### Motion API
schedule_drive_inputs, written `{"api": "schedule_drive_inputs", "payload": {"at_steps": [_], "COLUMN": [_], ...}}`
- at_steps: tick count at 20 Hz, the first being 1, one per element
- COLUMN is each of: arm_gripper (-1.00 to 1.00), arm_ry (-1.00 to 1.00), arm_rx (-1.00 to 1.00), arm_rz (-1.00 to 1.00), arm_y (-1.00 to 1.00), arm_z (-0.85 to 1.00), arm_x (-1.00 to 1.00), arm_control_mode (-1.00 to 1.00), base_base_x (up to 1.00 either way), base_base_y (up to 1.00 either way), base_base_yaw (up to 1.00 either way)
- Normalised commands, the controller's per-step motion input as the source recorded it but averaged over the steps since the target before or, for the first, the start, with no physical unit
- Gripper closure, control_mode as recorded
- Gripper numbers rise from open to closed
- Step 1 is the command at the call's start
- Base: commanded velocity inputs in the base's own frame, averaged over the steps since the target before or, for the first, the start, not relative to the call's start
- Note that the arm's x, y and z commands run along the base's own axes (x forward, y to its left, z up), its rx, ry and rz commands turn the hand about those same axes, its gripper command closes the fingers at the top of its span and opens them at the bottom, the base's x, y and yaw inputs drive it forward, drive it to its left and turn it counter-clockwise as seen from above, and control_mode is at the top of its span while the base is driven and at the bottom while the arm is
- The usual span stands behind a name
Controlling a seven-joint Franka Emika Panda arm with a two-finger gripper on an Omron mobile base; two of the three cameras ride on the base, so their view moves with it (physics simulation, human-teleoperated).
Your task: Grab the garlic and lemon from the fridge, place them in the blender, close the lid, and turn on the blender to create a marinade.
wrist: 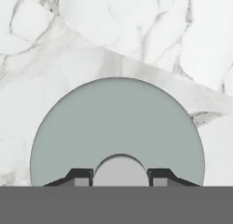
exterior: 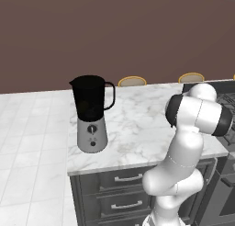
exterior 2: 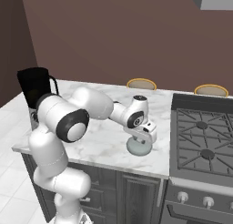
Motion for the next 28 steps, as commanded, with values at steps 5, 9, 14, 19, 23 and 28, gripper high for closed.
{"api": "schedule_drive_inputs", "payload": {"at_steps": [5,9,14,19,23,28], "arm_gripper": [1.00,1.00,1.00,1.00,1.00,1.00], "arm_ry": [-0.12,-0.16,-0.15,-0.19,-0.08,-0.08], "arm_rx": [0.00,0.00,0.01,0.01,0.01,0.00], "arm_rz": [0.00,0.00,0.00,0.00,0.01,0.01], "arm_y": [0.27,0.18,0.14,0.17,0.23,0.36], "arm_z": [0.00,0.05,0.64,1.00,1.00,1.00], "arm_x": [-0.15,-0.14,-0.04,0.00,-0.03,-0.08], "arm_control_mode": [-1.00,-1.00,-1.00,-1.00,-1.00,-1.00], "base_base_x": [0.00,0.00,0.00,0.00,0.00,0.00], "base_base_y": [0.00,0.00,0.00,0.00,0.00,0.00], "base_base_yaw": [0.00,0.00,0.00,0.00,0.00,0.00]}}
